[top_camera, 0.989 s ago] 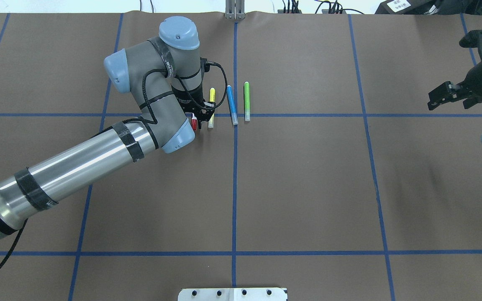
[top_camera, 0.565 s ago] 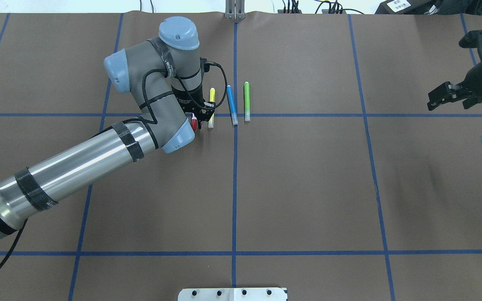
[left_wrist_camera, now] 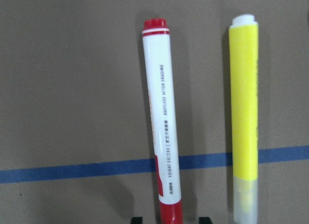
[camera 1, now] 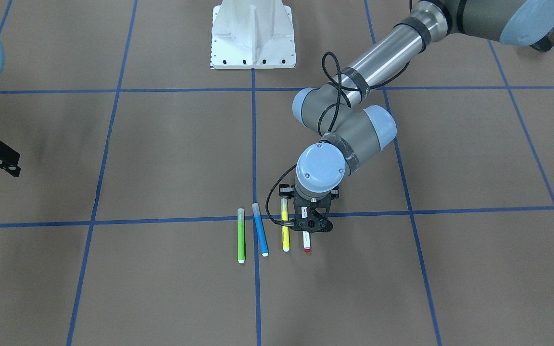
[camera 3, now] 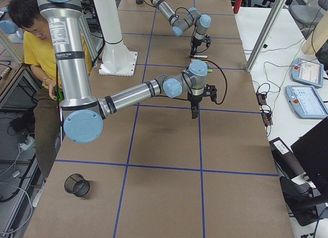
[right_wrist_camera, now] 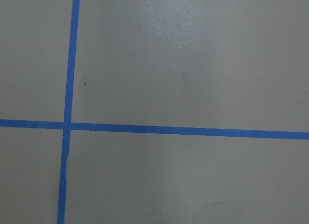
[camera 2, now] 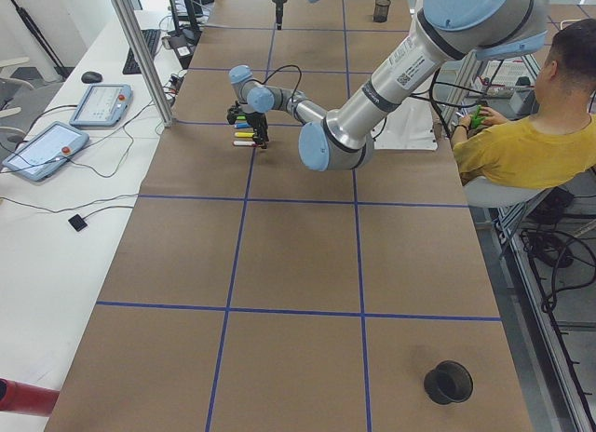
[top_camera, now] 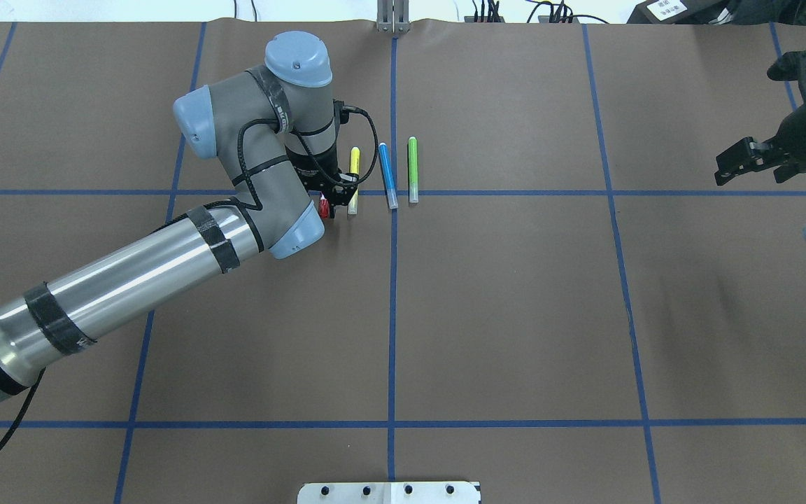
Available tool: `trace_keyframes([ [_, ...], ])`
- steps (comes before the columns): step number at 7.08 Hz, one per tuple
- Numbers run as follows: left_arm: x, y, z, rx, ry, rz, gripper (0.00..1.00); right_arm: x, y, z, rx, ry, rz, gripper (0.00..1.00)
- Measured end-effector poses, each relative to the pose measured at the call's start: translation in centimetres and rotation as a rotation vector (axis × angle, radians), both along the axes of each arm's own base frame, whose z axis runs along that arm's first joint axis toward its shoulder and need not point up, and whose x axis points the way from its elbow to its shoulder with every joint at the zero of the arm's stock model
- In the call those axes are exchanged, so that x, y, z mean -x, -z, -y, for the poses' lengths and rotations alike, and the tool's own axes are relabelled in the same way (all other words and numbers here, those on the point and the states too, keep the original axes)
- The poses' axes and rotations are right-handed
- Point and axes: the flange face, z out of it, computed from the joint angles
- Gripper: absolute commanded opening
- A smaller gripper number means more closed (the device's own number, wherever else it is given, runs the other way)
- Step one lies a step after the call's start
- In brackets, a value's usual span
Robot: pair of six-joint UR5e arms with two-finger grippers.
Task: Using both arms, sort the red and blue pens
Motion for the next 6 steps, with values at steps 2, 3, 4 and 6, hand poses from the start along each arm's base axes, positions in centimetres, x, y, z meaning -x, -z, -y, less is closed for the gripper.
trace_keyframes([
  [2,-0.11,0.07,-0.13,0.004,0.003,0.000,0.31,0.00,0.00,0.00,0.000,0.000,0.000,1.00],
  [3,-0.19,0.18,-0.22,0.004,0.003,-0.002,0.30,0.00,-0.01,0.00,0.000,0.000,0.000,1.00],
  [4,-0.32,0.24,-0.35,0.002,0.002,-0.003,0.31,0.00,0.00,0.00,0.001,0.000,0.000,1.00],
  [6,-0.63,0.22,-0.66,0.001,-0.003,-0.004,0.31,0.00,-0.03,0.00,0.001,0.000,-0.001,1.00],
])
